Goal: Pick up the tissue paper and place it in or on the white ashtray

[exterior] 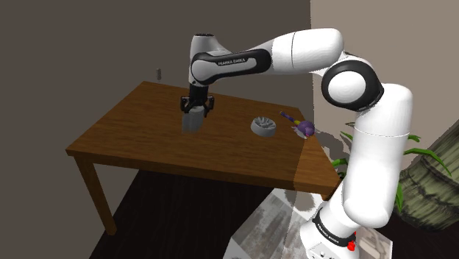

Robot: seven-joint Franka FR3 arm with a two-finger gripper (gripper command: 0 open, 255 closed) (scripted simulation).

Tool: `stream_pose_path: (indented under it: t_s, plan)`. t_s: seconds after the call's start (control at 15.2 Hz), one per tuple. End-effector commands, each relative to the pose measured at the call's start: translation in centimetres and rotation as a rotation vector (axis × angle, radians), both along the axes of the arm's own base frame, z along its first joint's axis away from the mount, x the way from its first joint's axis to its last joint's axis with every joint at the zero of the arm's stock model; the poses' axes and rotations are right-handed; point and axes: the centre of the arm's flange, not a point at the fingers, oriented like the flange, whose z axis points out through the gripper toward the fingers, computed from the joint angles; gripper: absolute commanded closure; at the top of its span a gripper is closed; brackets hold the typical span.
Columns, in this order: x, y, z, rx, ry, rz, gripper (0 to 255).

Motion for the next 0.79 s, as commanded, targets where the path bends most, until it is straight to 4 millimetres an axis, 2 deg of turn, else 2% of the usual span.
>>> stream_pose_path:
  t_s: [0.0, 0.59, 0.73]
  plan:
    - [0.0, 0.0, 1.1, 0.0, -0.001, 0.0, 255]
    - [-0.1, 0.0, 5.5, 0.0, -0.001, 0.0, 255]
    - [-1.2, -2.4, 5.6, 0.0, -0.001, 0.0, 255]
